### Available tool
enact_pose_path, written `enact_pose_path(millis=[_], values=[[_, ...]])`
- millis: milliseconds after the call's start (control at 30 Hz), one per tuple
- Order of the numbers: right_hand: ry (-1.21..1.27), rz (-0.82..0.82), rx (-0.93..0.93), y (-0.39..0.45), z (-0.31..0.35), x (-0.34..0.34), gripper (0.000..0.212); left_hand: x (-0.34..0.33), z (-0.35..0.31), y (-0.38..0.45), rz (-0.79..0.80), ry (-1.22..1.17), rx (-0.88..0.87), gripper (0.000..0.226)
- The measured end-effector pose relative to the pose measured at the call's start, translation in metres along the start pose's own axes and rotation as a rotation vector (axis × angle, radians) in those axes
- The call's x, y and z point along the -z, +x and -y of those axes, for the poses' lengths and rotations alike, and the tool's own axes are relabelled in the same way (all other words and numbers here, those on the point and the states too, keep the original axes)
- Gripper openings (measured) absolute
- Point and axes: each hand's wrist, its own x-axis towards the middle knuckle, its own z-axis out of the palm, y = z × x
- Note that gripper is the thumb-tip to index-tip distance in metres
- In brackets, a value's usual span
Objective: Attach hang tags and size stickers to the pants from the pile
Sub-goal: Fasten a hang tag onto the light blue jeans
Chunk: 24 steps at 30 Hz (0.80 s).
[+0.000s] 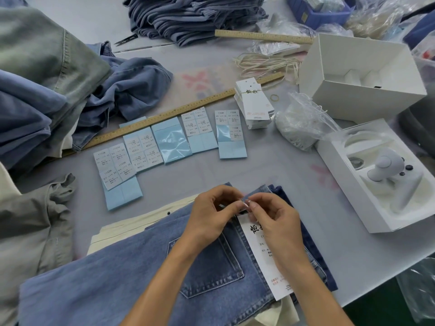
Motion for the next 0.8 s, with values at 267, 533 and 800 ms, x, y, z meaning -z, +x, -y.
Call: enact_pose_path(millis=[267, 533, 800], values=[[0.020, -0.059, 0.043, -0.0048, -0.0006, -0.0035, 0.020, 0.0011, 0.0021, -0.0053, -0.058, 0.132, -0.092, 0.012], [0.014, -0.027, 0.085, -0.0065, 0.0021, -0.0028, 0.021, 0.0003, -0.0015, -0.0077, -0.092, 0.050, -0.028, 0.017], [-0.006, -0.009, 0.107, -0.0052, -0.0043, -0.0062, 0.026, -0.0024, 0.0008, -0.0095, -0.064, 0.060, -0.041, 0.018]])
